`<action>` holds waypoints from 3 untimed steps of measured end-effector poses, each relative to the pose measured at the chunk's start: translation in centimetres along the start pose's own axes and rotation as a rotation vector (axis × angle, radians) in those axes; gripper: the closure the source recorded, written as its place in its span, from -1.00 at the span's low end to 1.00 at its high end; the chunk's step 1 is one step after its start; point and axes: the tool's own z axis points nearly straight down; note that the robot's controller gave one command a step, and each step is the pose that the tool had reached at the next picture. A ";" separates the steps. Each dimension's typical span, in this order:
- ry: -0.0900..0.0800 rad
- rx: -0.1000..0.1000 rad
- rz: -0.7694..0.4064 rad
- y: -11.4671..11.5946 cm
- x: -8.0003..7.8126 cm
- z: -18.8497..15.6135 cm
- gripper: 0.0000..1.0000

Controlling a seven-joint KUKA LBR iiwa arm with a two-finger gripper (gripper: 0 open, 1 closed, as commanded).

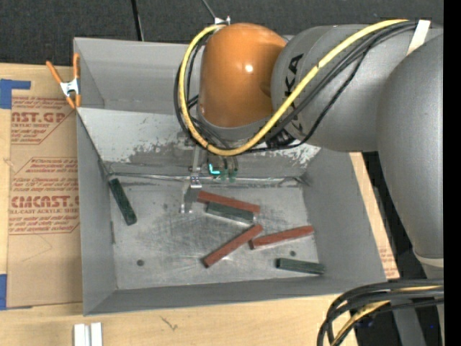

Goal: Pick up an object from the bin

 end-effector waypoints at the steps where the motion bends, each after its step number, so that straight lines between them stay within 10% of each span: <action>1: -0.008 -0.001 0.001 -0.1 -0.2 -0.4 -1.00; 3: -0.005 0.000 -0.066 -5.7 4.7 5.4 -1.00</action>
Offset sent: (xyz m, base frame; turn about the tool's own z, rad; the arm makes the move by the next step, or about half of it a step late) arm -0.0751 -0.0726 -0.1082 -0.2977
